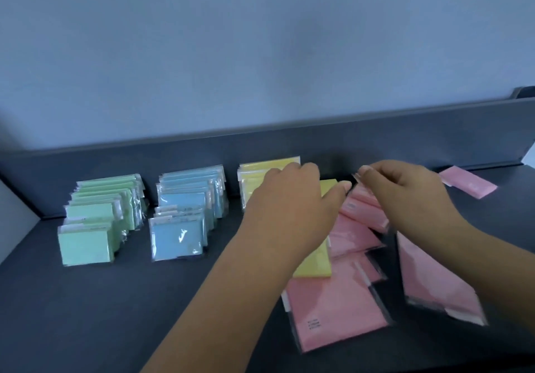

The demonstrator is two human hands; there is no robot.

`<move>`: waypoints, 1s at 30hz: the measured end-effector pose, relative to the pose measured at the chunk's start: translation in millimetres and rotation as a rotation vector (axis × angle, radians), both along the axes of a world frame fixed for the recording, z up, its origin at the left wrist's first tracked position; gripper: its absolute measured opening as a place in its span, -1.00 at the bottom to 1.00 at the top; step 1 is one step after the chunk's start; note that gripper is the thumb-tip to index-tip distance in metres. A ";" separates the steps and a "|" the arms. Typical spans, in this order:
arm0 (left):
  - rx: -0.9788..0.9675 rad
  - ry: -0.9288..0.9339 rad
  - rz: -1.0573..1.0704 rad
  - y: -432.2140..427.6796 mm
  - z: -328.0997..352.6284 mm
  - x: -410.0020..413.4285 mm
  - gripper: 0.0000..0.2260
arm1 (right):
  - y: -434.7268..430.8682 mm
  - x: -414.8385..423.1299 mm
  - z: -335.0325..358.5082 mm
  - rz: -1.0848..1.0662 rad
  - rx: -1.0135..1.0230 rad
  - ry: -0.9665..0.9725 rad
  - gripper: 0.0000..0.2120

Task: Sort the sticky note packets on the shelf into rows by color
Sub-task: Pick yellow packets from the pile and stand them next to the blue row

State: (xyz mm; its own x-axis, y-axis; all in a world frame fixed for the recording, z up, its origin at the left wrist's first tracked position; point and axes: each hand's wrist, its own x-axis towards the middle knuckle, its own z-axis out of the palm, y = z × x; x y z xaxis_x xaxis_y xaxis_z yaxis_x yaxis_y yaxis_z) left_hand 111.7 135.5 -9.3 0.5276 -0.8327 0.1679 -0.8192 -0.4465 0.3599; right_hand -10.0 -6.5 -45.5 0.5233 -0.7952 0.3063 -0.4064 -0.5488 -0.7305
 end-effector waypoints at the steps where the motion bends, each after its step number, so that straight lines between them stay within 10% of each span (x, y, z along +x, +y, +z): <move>1: -0.009 0.002 0.016 -7.9 -1.2 -6.3 -0.54 | -6.2 -4.5 1.8 0.024 -0.008 0.005 -0.61; 18: -0.183 0.394 0.205 -70.5 6.4 -52.1 -0.68 | -82.8 -32.2 17.9 0.292 -0.050 0.134 -0.82; 30: -0.448 0.762 0.758 -126.0 -2.2 -77.4 -0.90 | -125.2 22.5 9.8 0.686 -0.207 0.313 -0.79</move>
State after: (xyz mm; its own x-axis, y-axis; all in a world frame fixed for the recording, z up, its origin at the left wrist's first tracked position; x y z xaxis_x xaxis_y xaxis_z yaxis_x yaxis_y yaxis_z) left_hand 34.3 9.5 -11.5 0.9560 -0.2067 -0.2080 0.0999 -0.4373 0.8938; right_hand 12.5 -131.7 -35.6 0.9637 -0.2058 0.1700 -0.0975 -0.8643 -0.4934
